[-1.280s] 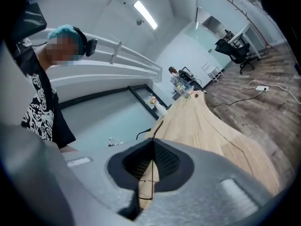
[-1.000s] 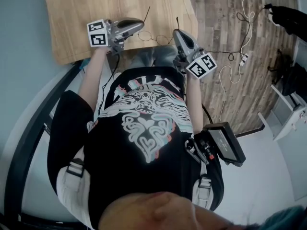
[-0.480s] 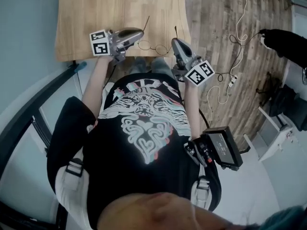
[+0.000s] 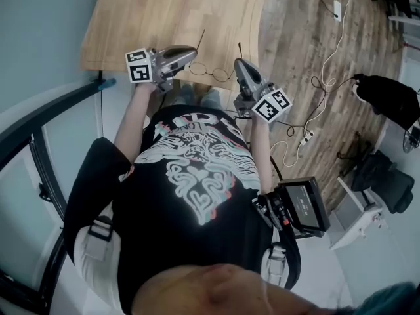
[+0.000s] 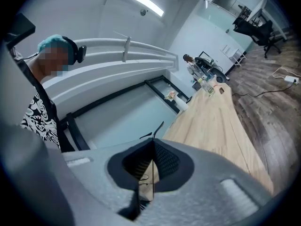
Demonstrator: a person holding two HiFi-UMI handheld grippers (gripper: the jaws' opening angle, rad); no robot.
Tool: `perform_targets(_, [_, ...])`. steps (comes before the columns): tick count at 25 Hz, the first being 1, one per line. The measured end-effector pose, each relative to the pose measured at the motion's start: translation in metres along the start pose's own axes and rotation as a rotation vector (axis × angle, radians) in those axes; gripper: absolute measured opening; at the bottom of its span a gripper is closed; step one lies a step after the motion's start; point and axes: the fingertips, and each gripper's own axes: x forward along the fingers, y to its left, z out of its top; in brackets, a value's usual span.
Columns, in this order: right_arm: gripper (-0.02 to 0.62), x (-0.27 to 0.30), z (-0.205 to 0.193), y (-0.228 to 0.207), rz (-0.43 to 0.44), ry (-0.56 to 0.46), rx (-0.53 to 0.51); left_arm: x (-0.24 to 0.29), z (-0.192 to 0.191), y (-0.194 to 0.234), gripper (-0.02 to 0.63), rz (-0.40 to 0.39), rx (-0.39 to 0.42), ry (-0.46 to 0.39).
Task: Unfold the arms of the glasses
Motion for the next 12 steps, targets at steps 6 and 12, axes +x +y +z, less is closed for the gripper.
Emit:
perform_targets(6, [0.0, 0.002, -0.001, -0.009, 0.018, 0.036, 0.005, 0.002, -0.005, 0.01, -0.005, 0.041, -0.019, -0.035])
perform_targets(12, [0.0, 0.004, -0.003, -0.014, 0.023, 0.042, 0.013, 0.002, -0.004, 0.011, -0.005, 0.05, -0.017, -0.048])
